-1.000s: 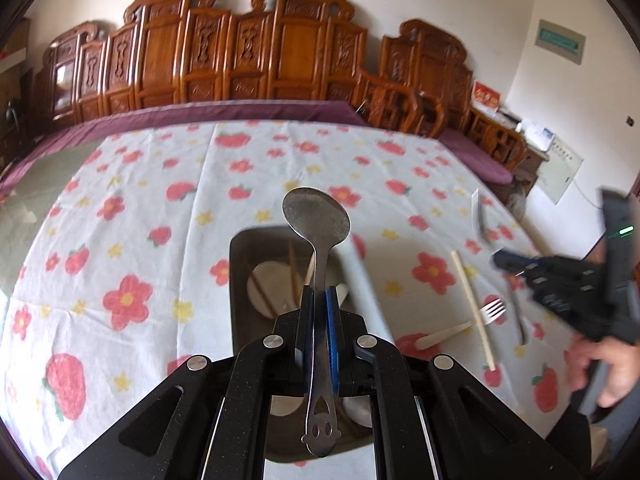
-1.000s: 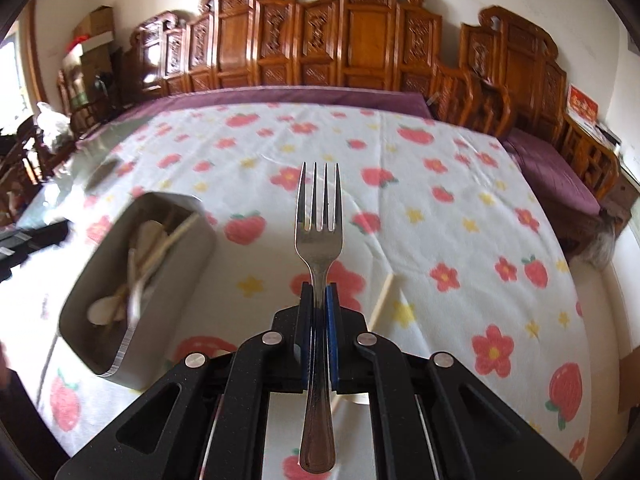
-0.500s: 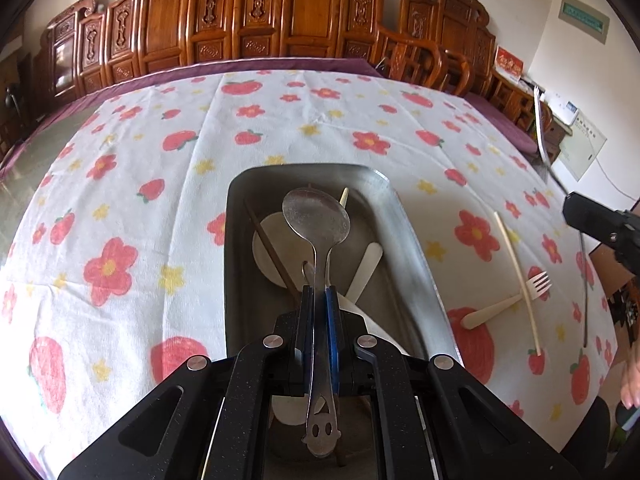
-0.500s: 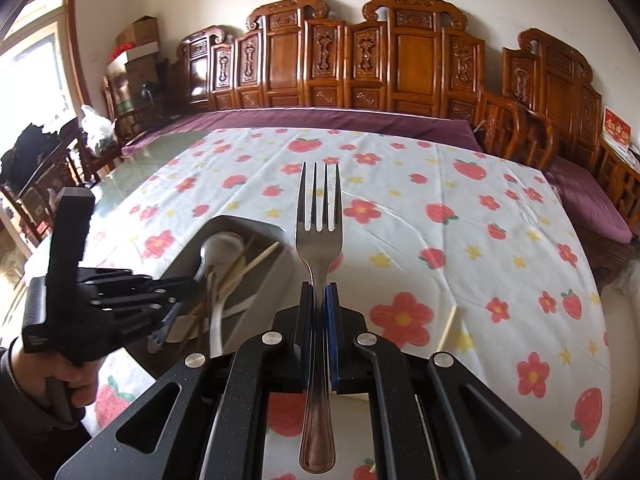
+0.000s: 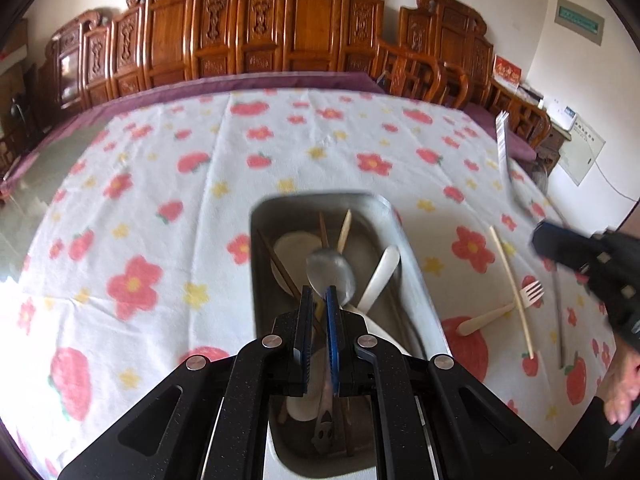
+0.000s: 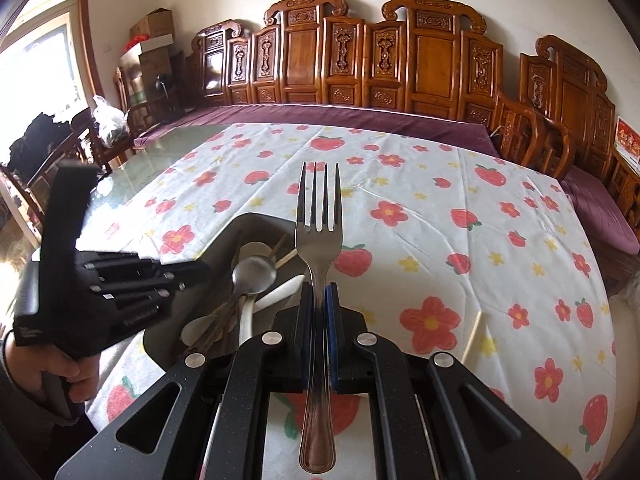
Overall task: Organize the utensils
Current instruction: 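Lower the spoon into the tray and open the left gripper while the right gripper carries the fork, then lower the metal fork into the tray and open the right gripper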
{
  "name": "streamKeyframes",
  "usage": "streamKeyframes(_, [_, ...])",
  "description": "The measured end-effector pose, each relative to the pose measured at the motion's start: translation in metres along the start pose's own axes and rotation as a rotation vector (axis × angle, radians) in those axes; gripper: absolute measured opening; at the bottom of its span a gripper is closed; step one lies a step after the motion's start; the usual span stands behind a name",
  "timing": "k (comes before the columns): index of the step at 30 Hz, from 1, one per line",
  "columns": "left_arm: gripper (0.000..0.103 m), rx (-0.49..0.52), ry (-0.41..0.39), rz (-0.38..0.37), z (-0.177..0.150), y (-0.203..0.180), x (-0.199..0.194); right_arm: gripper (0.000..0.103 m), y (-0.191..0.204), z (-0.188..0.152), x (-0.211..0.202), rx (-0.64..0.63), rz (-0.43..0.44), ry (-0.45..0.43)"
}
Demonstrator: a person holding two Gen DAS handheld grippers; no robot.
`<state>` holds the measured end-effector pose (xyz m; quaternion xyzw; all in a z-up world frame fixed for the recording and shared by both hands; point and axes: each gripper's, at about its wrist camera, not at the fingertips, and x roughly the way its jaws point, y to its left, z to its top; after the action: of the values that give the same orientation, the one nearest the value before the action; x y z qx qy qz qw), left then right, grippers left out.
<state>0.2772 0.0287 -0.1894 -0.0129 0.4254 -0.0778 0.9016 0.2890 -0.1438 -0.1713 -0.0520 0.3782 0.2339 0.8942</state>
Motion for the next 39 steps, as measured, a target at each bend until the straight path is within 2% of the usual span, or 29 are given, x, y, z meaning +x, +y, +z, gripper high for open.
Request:
streamKeyframes(6, [0.006,0.002,-0.076,0.016,0.012,0.012,-0.033,0.008,0.021,0.009,0.011,-0.015,0.031,0.008])
streamKeyframes(17, [0.006,-0.028,-0.131,0.050,0.021,0.040,-0.059,0.008,0.050,0.024,0.054,0.001,0.082,0.048])
streamKeyframes(22, [0.006,-0.049,-0.135,0.058,0.024,0.051,-0.061,0.008,0.059,0.022,0.076,0.011,0.092,0.079])
streamKeyframes(30, [0.006,-0.054,-0.125,0.062,0.023,0.055,-0.057,0.008,0.066,0.000,0.108,0.015,0.088,0.154])
streamKeyframes(39, [0.006,-0.051,-0.121,0.066,0.021,0.055,-0.054,0.009,0.066,-0.011,0.114,-0.012,0.075,0.185])
